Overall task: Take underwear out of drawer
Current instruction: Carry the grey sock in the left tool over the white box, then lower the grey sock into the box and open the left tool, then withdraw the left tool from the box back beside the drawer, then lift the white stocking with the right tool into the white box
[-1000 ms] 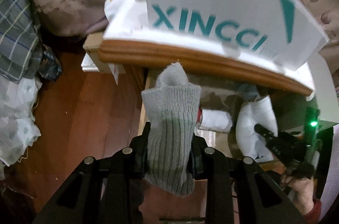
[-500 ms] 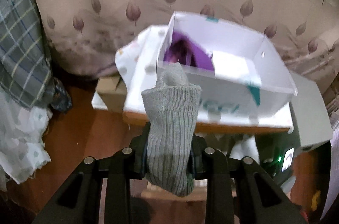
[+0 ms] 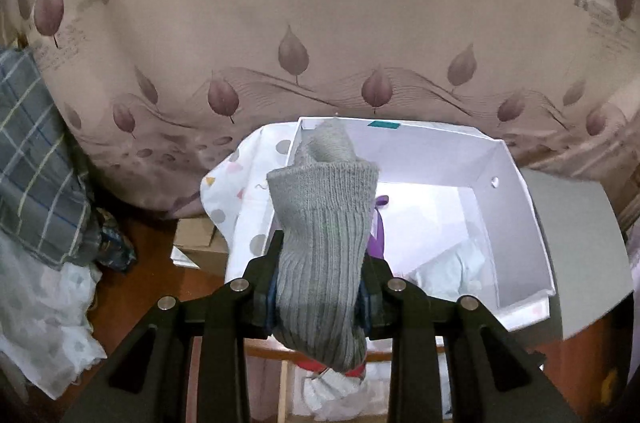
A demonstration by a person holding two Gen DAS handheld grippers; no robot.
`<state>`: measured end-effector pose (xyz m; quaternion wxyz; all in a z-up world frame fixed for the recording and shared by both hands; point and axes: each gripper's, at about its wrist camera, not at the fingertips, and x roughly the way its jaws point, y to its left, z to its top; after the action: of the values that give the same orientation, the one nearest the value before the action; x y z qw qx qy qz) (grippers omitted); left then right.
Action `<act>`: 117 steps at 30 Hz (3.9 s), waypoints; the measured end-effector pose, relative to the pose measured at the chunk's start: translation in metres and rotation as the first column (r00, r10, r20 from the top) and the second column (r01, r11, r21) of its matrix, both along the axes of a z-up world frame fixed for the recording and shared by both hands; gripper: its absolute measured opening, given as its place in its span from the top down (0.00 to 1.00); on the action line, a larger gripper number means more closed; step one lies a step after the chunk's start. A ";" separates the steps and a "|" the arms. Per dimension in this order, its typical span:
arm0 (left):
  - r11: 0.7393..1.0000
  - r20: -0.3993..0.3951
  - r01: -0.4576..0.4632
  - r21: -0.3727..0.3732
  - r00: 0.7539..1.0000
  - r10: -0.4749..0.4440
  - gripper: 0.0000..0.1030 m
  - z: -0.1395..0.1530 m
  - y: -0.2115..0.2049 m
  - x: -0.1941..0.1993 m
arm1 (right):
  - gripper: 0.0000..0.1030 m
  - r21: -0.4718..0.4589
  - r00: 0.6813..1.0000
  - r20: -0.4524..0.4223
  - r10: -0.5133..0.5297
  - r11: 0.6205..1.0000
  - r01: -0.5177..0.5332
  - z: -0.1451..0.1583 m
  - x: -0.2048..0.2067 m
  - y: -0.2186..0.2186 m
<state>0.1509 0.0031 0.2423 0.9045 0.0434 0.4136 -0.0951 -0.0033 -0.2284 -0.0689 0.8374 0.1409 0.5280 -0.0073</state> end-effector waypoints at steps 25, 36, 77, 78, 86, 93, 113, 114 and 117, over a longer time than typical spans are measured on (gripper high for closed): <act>0.987 -0.076 -0.036 0.154 0.996 0.048 0.70 -0.080 -0.015 0.047 | 0.86 0.023 1.000 -0.024 0.010 1.000 -0.009 -0.005 0.004 0.001; 0.977 -0.068 -0.005 0.212 0.997 0.020 0.33 -0.076 -0.028 0.034 | 0.86 0.026 1.000 -0.024 0.015 1.000 -0.014 -0.005 0.005 0.000; 0.940 0.002 -0.329 0.085 0.944 0.330 0.13 -0.208 0.086 -0.097 | 0.86 -0.001 0.997 0.080 0.022 1.000 -0.022 0.004 -0.001 0.015; 0.944 -0.023 -0.321 0.078 0.946 0.324 0.13 -0.212 0.087 -0.095 | 0.86 -0.015 0.996 0.088 0.028 1.000 -0.027 0.007 -0.003 0.016; 0.930 -0.100 -0.364 0.055 0.925 0.368 0.13 -0.227 0.105 -0.086 | 0.86 -0.049 0.992 0.123 0.022 0.999 -0.016 0.026 -0.006 0.018; 0.925 -0.107 -0.378 0.038 0.919 0.380 0.13 -0.223 0.108 -0.083 | 0.86 -0.043 0.992 0.128 -0.011 0.999 0.016 0.045 -0.013 0.014; 0.898 -0.118 -0.439 -0.008 0.893 0.435 0.13 -0.216 0.130 -0.081 | 0.86 -0.098 0.979 0.193 0.060 0.994 -0.041 0.137 -0.041 0.032; 0.896 -0.122 -0.444 -0.009 0.890 0.439 0.13 -0.216 0.132 -0.081 | 0.86 -0.091 0.978 0.199 0.063 0.995 -0.046 0.145 -0.042 0.032; 0.888 -0.137 -0.459 -0.015 0.881 0.453 0.13 -0.219 0.137 -0.079 | 0.86 -0.091 0.969 0.232 0.085 0.994 -0.065 0.173 -0.045 0.035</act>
<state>0.0721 0.1397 0.0236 0.8733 -0.0828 0.4678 0.1078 -0.0484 -0.1937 0.1046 0.8989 0.0861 0.4292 0.0193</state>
